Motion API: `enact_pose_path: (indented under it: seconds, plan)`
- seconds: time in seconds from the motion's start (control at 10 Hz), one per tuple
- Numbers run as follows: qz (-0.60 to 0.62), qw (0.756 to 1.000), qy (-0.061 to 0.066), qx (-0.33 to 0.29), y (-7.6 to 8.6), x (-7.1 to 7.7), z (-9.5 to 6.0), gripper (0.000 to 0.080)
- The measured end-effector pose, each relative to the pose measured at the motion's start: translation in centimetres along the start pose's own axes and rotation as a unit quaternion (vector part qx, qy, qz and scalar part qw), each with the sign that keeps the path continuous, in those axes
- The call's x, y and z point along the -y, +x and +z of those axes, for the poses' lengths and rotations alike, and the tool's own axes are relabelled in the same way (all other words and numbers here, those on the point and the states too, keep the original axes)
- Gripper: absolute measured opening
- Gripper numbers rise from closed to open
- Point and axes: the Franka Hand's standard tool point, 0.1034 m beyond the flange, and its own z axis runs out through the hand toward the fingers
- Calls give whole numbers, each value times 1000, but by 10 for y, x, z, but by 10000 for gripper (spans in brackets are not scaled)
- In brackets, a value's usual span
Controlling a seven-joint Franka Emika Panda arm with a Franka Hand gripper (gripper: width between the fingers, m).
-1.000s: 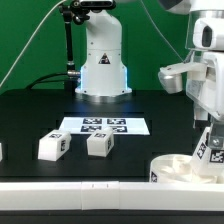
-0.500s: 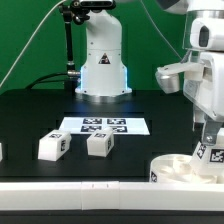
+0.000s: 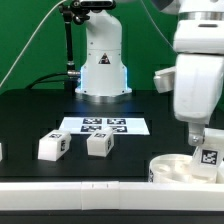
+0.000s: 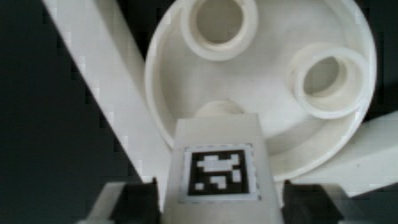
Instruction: Assemble stool
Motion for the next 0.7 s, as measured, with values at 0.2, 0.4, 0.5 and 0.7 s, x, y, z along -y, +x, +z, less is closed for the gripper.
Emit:
enact_pose_path:
  seconds: [0.2, 0.4, 0.5, 0.7]
  plan:
    - [87, 996, 3, -13, 0, -2, 1, 334]
    - [150, 989, 3, -13, 0, -1, 1, 334]
    - [186, 982, 4, -13, 0, -1, 1, 334]
    - [289, 957, 4, -24, 1, -1, 1, 334]
